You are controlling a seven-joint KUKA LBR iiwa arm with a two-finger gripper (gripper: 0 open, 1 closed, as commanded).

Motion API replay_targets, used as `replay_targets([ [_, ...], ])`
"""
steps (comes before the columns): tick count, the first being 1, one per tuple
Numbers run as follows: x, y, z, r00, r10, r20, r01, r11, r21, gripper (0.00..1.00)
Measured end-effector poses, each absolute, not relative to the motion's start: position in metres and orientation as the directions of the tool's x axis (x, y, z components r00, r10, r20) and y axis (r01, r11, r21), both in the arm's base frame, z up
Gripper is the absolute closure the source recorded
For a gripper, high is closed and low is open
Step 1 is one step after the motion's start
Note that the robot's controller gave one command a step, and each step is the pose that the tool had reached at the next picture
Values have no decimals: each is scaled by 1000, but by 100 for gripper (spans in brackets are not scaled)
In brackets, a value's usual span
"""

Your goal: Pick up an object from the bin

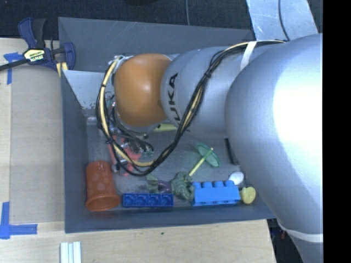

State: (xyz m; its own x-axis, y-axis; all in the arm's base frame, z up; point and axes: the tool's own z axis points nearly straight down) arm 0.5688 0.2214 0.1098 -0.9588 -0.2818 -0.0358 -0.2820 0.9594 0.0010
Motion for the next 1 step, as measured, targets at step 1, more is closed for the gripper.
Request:
replay_targets([
  [1,564,202,71,-965,-260,-40,-260,965,3,0],
])
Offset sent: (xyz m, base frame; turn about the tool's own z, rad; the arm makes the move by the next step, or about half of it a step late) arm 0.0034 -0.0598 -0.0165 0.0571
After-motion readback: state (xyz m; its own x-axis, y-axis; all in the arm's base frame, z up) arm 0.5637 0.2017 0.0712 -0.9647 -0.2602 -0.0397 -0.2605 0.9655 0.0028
